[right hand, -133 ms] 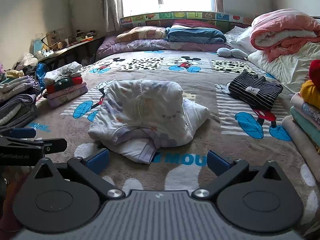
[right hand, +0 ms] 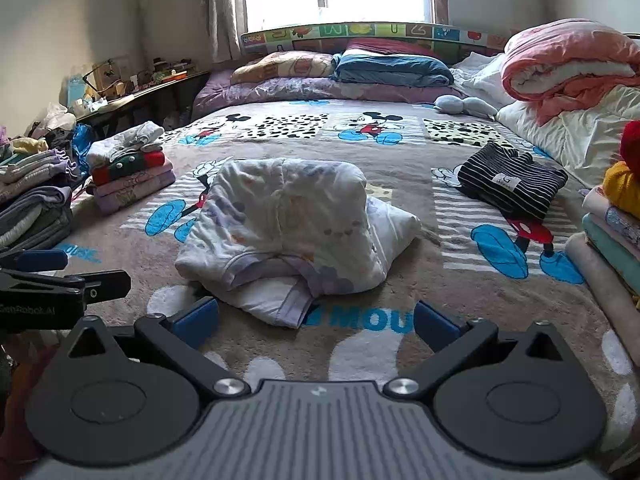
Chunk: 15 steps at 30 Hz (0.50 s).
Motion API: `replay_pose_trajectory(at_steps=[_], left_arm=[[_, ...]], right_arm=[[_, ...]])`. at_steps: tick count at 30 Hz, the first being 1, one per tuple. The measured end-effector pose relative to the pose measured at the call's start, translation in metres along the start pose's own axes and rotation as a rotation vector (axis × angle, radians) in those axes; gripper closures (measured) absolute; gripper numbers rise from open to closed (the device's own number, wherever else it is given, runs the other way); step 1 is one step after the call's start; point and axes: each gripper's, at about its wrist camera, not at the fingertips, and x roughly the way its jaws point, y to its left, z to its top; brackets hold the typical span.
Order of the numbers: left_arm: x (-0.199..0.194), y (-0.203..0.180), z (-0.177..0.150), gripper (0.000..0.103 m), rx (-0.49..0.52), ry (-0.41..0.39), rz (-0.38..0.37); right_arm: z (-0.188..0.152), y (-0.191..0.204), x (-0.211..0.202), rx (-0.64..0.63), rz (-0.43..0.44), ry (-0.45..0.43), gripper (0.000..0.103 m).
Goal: Fold clothes
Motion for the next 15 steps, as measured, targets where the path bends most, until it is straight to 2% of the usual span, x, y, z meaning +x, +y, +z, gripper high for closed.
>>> replay_pose_trajectory(at_steps=[2,4,15], left_arm=[[0.013,-0.007,0.006,0.0,-0.004,0.008,-0.004],[0.016,-0.024,0.002,0.0,0.026,-0.015,0.031],[0.018,-0.03,-0.006,0.0,0.04,-0.027,0.048]], right_arm=[[0.001,0.0,0.0,0.0,0.0,0.014,0.0],[0.001,0.001,-0.001,-0.002,-0.001,0.019,0.0],[-0.002,0.002,0.004,-0.002,0.004,0.013,0.0]])
